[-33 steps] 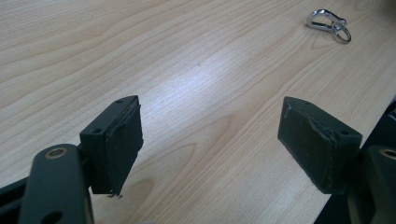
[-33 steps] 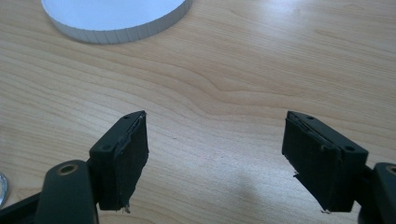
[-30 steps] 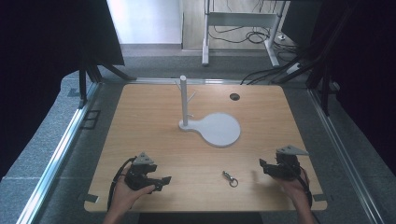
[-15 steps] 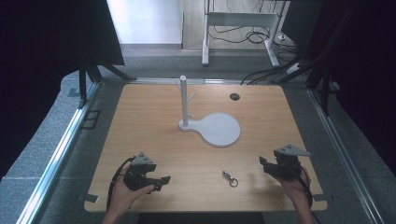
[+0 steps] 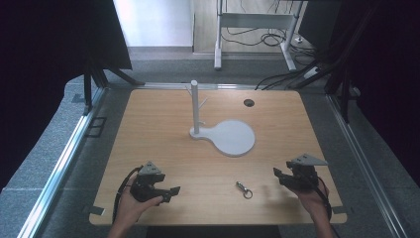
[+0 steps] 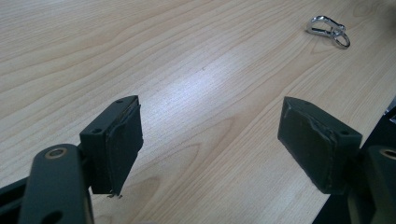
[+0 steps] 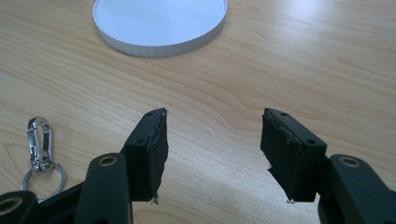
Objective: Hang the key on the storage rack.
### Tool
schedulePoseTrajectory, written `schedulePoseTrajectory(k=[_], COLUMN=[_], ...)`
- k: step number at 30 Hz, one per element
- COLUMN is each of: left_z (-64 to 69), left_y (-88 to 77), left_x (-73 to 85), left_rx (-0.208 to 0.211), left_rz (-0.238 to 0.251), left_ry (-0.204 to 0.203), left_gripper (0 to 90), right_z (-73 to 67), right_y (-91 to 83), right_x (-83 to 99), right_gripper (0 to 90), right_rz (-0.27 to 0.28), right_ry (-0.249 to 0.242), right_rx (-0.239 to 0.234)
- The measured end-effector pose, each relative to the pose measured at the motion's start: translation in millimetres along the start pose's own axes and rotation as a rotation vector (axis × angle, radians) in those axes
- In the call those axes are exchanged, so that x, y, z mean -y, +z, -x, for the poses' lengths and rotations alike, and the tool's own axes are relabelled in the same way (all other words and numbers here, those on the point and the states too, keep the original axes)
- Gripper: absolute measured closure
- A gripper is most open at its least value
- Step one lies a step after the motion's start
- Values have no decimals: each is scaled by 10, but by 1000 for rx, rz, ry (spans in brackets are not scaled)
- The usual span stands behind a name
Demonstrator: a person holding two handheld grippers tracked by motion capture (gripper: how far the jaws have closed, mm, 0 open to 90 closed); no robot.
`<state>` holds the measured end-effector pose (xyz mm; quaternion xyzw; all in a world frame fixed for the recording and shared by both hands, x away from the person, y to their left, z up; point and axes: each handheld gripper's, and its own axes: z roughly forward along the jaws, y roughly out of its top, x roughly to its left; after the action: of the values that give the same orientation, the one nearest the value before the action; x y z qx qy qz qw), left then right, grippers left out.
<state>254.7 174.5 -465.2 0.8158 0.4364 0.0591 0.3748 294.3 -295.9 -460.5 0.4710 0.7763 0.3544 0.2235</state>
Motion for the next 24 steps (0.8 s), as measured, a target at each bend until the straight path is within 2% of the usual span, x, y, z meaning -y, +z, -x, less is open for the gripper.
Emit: schedulePoseTrajectory(k=[8,10,11,14,15,17,24], left_z=[6,1,1,5,10,14,10], left_y=[-77,-115,-132,-124,-104,-92,-73], left_x=[-19,-22,-21,-15,-13,-10,-9], left_rx=[-9,-10,-13,-6,-6,-3,3], left_rz=[12,23,27,25,18,15,8], left_ry=[1,1,-2,-1,3,4,4], left_gripper=[224,224,224,224,224,224,224], right_z=[-10,-2,-6,-35,-77,-97,-188], right_y=[-57,-74,-93,-120,-135,-137,-106], right_x=[-44,-56,-95,-150,-201,-221,-361], right_gripper=[425,429,431,436,439,441,454], right_rz=[-4,-19,-49,-67,-94,-102,-142], right_ry=[-14,-12,-29,-49,-72,-81,-108], right_rx=[-11,-25,-24,-26,-28,-29,-77])
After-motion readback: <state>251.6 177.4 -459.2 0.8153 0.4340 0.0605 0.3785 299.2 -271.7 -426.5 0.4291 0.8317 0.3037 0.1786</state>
